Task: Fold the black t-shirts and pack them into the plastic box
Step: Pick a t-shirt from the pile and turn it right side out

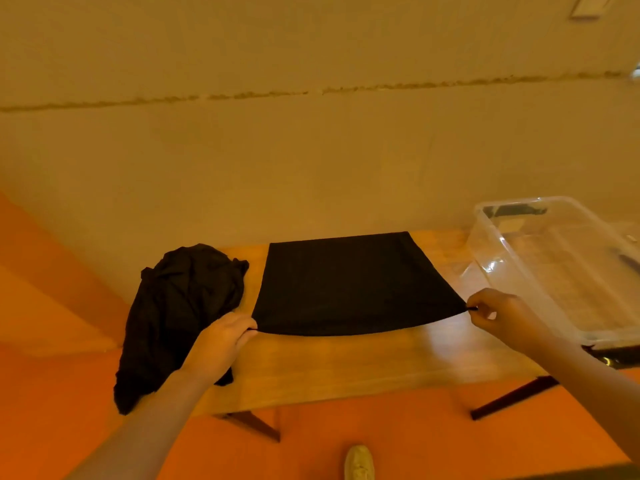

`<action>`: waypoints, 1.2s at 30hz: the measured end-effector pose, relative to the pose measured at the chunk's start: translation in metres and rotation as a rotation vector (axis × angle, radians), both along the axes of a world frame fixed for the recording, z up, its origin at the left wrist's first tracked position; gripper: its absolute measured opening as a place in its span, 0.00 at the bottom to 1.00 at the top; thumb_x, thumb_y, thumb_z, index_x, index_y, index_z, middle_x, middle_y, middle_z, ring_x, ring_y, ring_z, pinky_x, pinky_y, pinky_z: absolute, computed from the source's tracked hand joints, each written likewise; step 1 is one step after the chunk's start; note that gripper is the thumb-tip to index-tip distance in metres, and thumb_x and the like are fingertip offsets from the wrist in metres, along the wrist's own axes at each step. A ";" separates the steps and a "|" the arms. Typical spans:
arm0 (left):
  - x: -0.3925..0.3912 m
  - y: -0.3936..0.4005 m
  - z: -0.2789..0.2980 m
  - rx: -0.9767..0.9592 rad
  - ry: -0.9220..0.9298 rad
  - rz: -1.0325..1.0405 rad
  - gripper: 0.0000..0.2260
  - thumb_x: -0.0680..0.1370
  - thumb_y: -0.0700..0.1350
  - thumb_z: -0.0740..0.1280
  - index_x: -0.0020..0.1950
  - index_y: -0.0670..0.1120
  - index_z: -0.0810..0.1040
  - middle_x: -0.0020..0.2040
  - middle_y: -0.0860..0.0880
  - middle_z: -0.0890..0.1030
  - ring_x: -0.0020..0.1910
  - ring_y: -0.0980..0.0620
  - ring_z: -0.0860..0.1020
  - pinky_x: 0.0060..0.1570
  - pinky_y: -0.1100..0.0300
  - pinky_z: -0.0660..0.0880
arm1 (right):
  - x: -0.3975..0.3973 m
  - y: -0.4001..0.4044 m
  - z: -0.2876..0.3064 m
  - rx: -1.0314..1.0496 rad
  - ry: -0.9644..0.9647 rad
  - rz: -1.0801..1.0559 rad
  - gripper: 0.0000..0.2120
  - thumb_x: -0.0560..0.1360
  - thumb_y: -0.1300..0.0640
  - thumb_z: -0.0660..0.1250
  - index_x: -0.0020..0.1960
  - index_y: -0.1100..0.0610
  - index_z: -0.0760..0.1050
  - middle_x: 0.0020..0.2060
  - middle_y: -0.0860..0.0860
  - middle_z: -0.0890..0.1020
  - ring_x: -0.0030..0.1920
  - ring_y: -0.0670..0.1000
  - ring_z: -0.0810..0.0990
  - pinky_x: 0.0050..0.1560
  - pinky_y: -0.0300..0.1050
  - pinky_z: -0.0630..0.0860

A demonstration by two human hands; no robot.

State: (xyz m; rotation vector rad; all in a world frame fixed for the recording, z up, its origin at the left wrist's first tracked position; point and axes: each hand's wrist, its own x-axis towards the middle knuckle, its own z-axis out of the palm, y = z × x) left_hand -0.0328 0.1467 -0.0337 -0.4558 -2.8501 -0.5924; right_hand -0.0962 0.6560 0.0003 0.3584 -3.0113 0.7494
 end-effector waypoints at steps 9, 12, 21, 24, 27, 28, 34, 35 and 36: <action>0.046 0.013 -0.040 -0.128 0.043 -0.081 0.04 0.70 0.44 0.75 0.40 0.48 0.81 0.38 0.54 0.81 0.37 0.56 0.81 0.33 0.64 0.76 | 0.048 0.007 -0.055 0.156 -0.004 0.126 0.12 0.66 0.67 0.77 0.47 0.57 0.82 0.39 0.46 0.80 0.32 0.36 0.72 0.33 0.25 0.69; 0.059 0.015 -0.048 -0.129 0.014 -0.041 0.10 0.65 0.40 0.80 0.40 0.47 0.82 0.38 0.54 0.81 0.36 0.56 0.81 0.33 0.65 0.73 | 0.053 0.011 -0.069 0.148 0.009 0.149 0.14 0.64 0.69 0.78 0.48 0.60 0.82 0.37 0.46 0.79 0.32 0.33 0.70 0.34 0.21 0.67; 0.100 0.033 -0.066 -0.173 -0.058 0.089 0.11 0.64 0.37 0.80 0.42 0.44 0.83 0.40 0.50 0.83 0.39 0.51 0.82 0.38 0.58 0.80 | 0.069 0.023 -0.094 0.122 -0.015 0.216 0.12 0.69 0.67 0.75 0.51 0.60 0.82 0.45 0.52 0.81 0.41 0.44 0.76 0.43 0.36 0.72; 0.113 0.038 -0.069 -0.182 -0.080 0.123 0.11 0.65 0.37 0.79 0.44 0.44 0.82 0.40 0.49 0.82 0.39 0.51 0.82 0.38 0.56 0.80 | 0.076 0.028 -0.096 0.116 -0.041 0.231 0.12 0.69 0.67 0.74 0.52 0.60 0.82 0.46 0.52 0.81 0.42 0.44 0.76 0.44 0.38 0.73; 0.125 0.045 -0.069 -0.167 -0.087 0.143 0.10 0.66 0.37 0.78 0.44 0.44 0.82 0.41 0.49 0.83 0.40 0.50 0.82 0.39 0.55 0.80 | 0.083 0.034 -0.097 0.099 -0.057 0.252 0.12 0.69 0.68 0.74 0.52 0.60 0.82 0.46 0.52 0.81 0.42 0.43 0.76 0.45 0.37 0.72; 0.128 0.047 -0.068 -0.165 -0.085 0.146 0.10 0.67 0.37 0.78 0.45 0.43 0.82 0.41 0.48 0.83 0.40 0.49 0.82 0.39 0.55 0.80 | 0.085 0.035 -0.097 0.096 -0.061 0.263 0.12 0.69 0.68 0.74 0.52 0.60 0.81 0.45 0.52 0.81 0.42 0.43 0.76 0.45 0.36 0.72; 0.145 0.056 -0.066 -0.153 -0.106 0.193 0.10 0.69 0.37 0.77 0.48 0.43 0.82 0.44 0.48 0.83 0.43 0.49 0.82 0.41 0.55 0.80 | 0.091 0.042 -0.094 0.068 -0.104 0.279 0.13 0.71 0.65 0.72 0.55 0.57 0.81 0.47 0.47 0.79 0.44 0.43 0.77 0.46 0.37 0.74; 0.146 0.058 -0.065 -0.143 -0.104 0.202 0.10 0.69 0.37 0.76 0.49 0.43 0.82 0.44 0.47 0.83 0.43 0.50 0.82 0.41 0.56 0.80 | 0.091 0.043 -0.093 0.062 -0.107 0.280 0.12 0.72 0.65 0.72 0.55 0.57 0.81 0.46 0.45 0.78 0.43 0.43 0.77 0.46 0.38 0.74; 0.148 0.059 -0.063 -0.132 -0.095 0.209 0.10 0.69 0.37 0.76 0.49 0.43 0.82 0.44 0.47 0.83 0.43 0.49 0.82 0.41 0.57 0.80 | 0.090 0.043 -0.092 0.051 -0.108 0.278 0.12 0.72 0.64 0.72 0.55 0.57 0.81 0.46 0.45 0.77 0.43 0.44 0.77 0.46 0.38 0.75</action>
